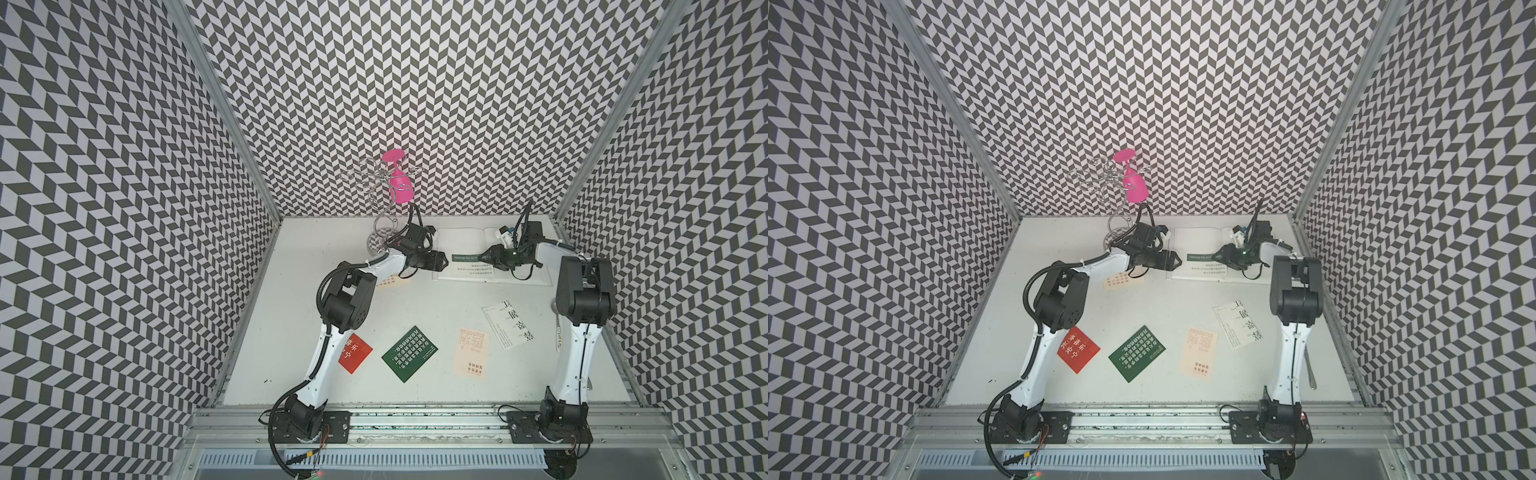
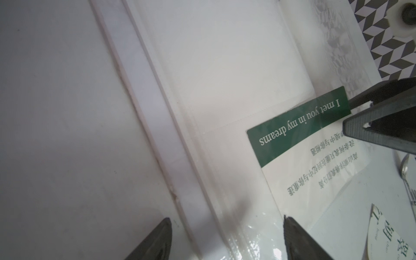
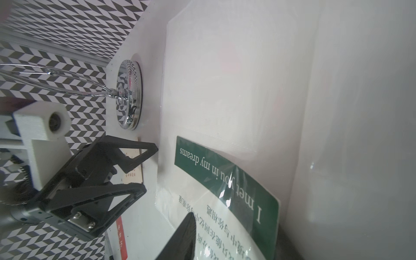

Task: Place the photos into the photo albums
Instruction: Insert the photo into the photo album.

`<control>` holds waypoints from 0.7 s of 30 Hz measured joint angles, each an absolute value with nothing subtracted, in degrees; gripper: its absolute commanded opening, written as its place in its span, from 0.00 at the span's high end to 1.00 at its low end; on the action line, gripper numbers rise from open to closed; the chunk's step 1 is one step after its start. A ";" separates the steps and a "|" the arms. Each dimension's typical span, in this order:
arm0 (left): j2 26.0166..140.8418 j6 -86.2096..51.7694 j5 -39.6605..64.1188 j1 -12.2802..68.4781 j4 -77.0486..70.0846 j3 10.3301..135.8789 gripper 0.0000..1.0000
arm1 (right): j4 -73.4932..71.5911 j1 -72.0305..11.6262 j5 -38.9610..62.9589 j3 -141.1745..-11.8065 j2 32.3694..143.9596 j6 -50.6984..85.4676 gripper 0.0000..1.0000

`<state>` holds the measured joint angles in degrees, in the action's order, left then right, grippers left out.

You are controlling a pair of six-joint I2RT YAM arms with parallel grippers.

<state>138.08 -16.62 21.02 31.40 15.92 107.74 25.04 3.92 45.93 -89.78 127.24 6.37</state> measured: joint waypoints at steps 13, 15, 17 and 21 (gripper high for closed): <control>134.39 -18.65 22.24 31.03 12.34 100.66 0.22 | 21.23 3.40 51.44 -87.22 127.70 8.69 0.57; 133.60 -19.16 22.48 30.98 11.49 99.15 0.22 | 20.43 3.40 52.34 -86.65 127.68 9.19 0.57; 132.66 -19.42 22.68 30.98 10.68 97.47 0.22 | 19.53 3.40 53.30 -85.86 127.61 9.76 0.57; 130.72 -19.86 23.18 30.98 9.54 94.08 0.22 | 18.44 3.33 54.72 -84.31 127.11 10.81 0.57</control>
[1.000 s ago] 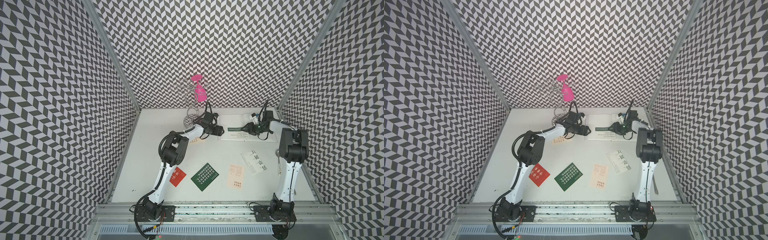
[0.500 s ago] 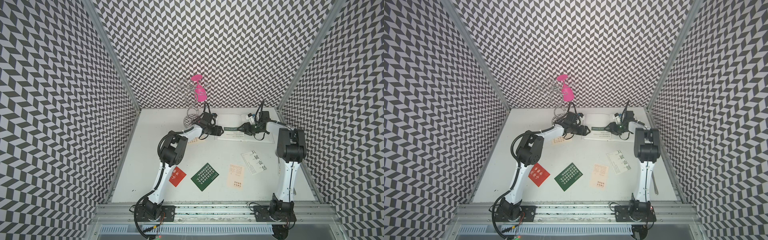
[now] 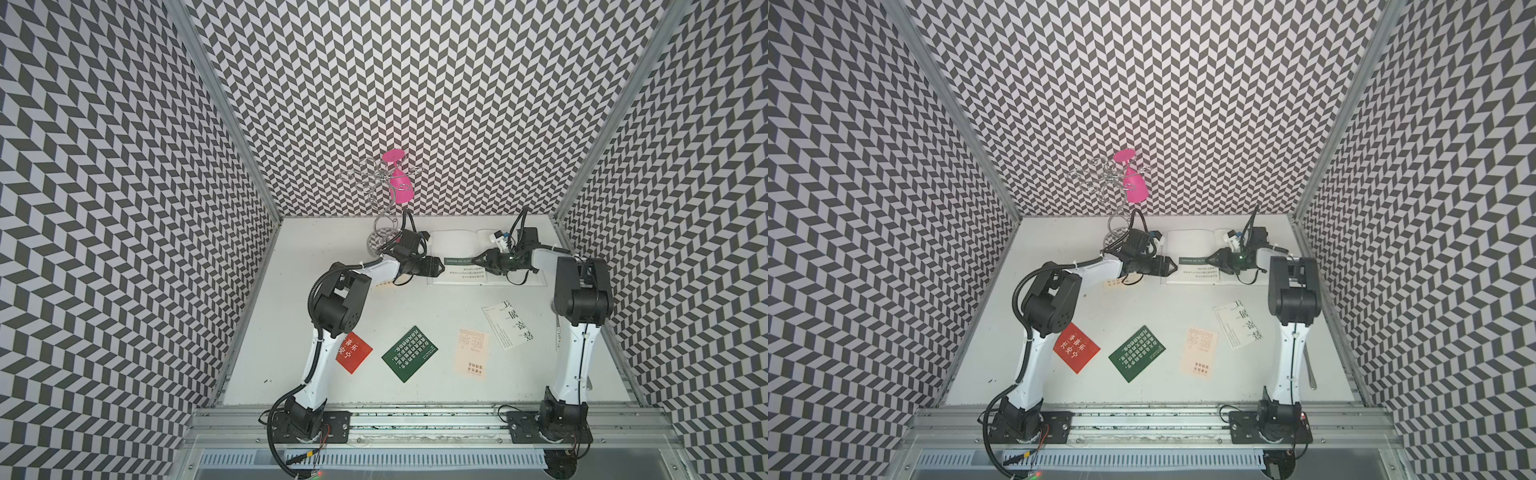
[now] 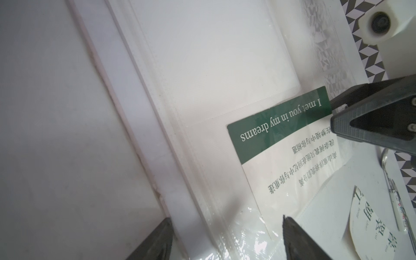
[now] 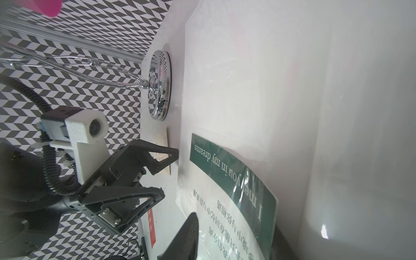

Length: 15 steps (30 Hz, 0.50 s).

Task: Place the photos into the photo albums
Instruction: Insert the photo into the photo album.

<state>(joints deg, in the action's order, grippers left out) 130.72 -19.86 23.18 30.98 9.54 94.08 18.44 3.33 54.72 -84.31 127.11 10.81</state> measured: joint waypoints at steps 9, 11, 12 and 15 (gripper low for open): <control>128.60 -19.86 23.38 30.98 8.78 90.78 0.22 | 19.22 1.61 51.37 -82.81 124.92 11.53 0.53; 128.55 -19.51 23.27 30.98 8.84 90.76 0.22 | 20.64 0.86 47.99 -83.18 123.98 11.46 0.52; 128.49 -19.31 23.22 30.98 8.93 90.76 0.22 | 21.37 0.58 46.54 -83.44 123.59 11.38 0.52; 128.25 -18.92 22.83 30.94 9.47 90.61 0.22 | 24.01 0.10 41.69 -84.95 122.80 10.96 0.51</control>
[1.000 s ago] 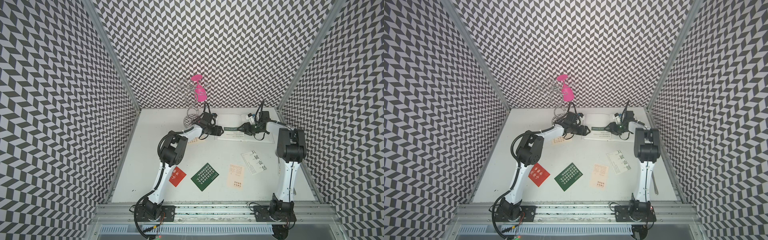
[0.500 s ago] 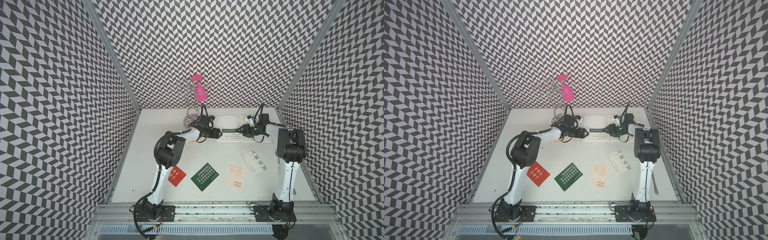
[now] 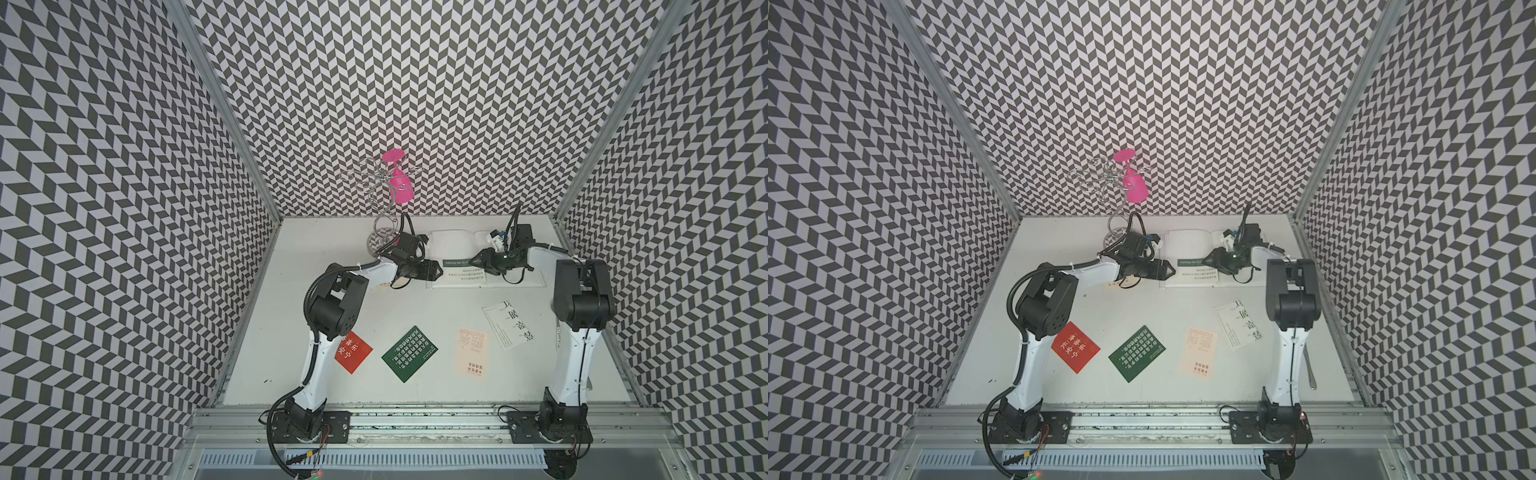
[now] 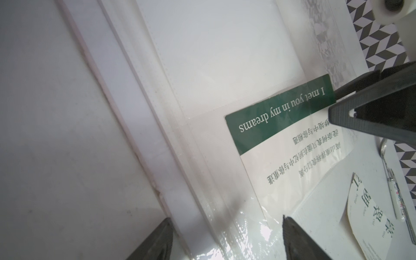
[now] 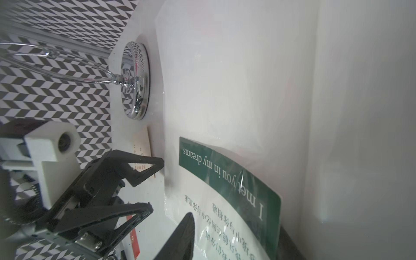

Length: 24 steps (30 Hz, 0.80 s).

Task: Place the photos into the photo albums
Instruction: Insert the photo into the photo album.

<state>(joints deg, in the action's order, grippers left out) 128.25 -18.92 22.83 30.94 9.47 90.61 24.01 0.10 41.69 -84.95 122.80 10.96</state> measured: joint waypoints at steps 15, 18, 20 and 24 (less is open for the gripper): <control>128.01 -18.68 22.55 30.70 10.13 90.54 0.22 | 28.84 -2.68 31.11 -87.37 121.62 9.23 0.50; 127.92 -18.68 22.35 30.59 10.39 90.54 0.22 | 28.82 -2.83 31.07 -87.39 121.62 9.23 0.50; 127.92 -18.68 22.37 30.59 10.41 90.54 0.22 | 28.77 -2.83 31.53 -87.39 121.62 9.26 0.50; 127.90 -18.68 22.37 30.59 10.44 90.54 0.22 | 28.75 -2.83 32.34 -87.37 121.62 9.32 0.50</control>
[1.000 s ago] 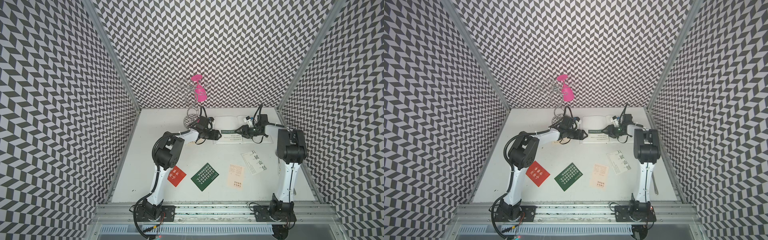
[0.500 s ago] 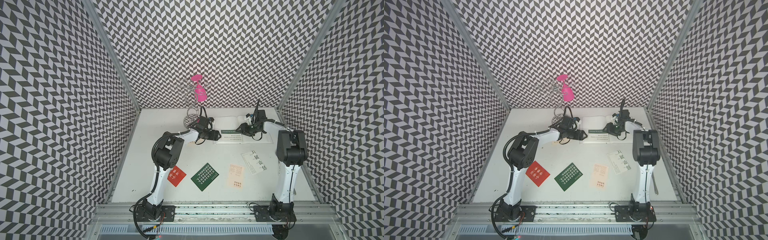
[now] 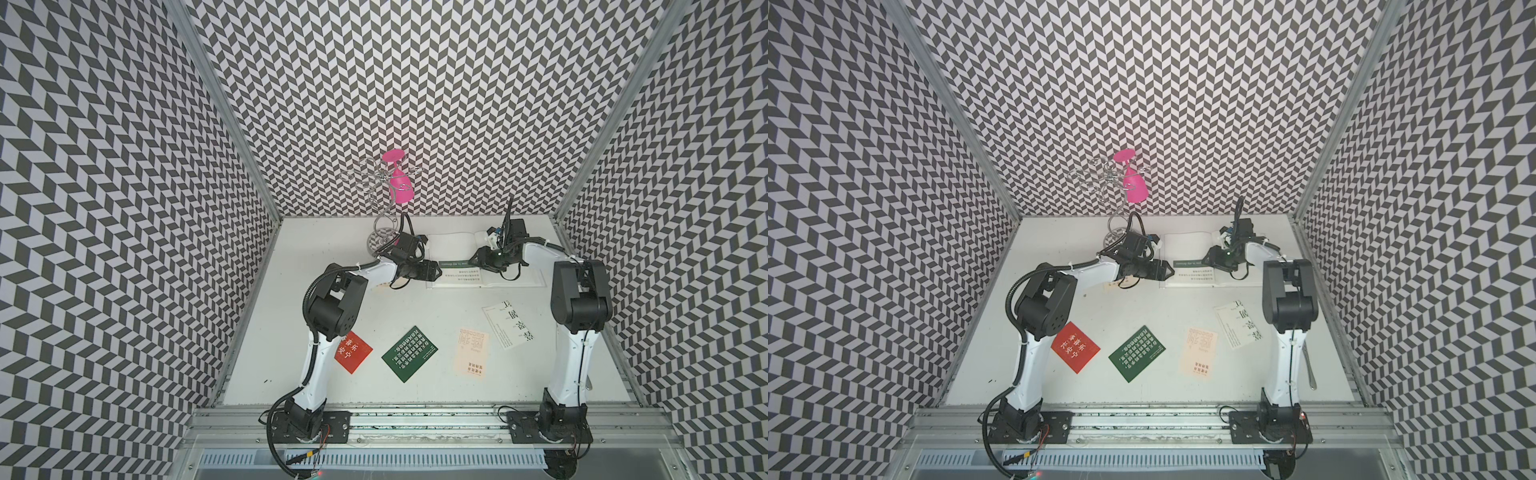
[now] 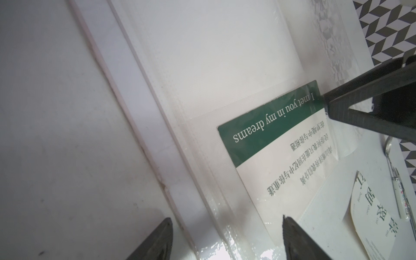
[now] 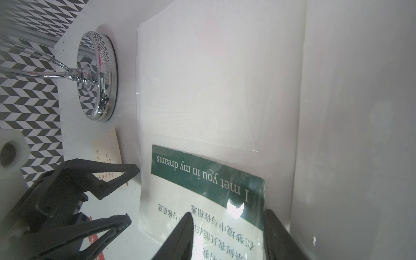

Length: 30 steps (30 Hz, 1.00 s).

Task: Place the photos into the photo albums
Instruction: Insert the photo into the photo album, then pick up the photo at the center of the board.

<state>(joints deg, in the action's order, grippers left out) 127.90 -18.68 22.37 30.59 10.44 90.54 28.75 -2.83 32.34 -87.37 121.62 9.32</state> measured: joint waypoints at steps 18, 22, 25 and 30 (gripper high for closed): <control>120.03 -16.12 17.96 30.30 16.01 90.54 0.22 | 23.81 -2.92 25.17 -81.03 104.90 12.51 0.46; 115.11 -15.42 17.19 30.89 16.40 89.14 0.22 | 22.44 -3.81 26.30 -75.66 98.80 12.97 0.47; 109.95 -14.83 16.93 32.21 16.82 85.60 0.22 | 21.67 -6.79 28.67 -70.48 94.41 13.08 0.49; 99.39 -14.72 16.58 35.94 17.65 74.72 0.23 | 19.31 -17.23 32.49 -63.22 90.61 12.99 0.53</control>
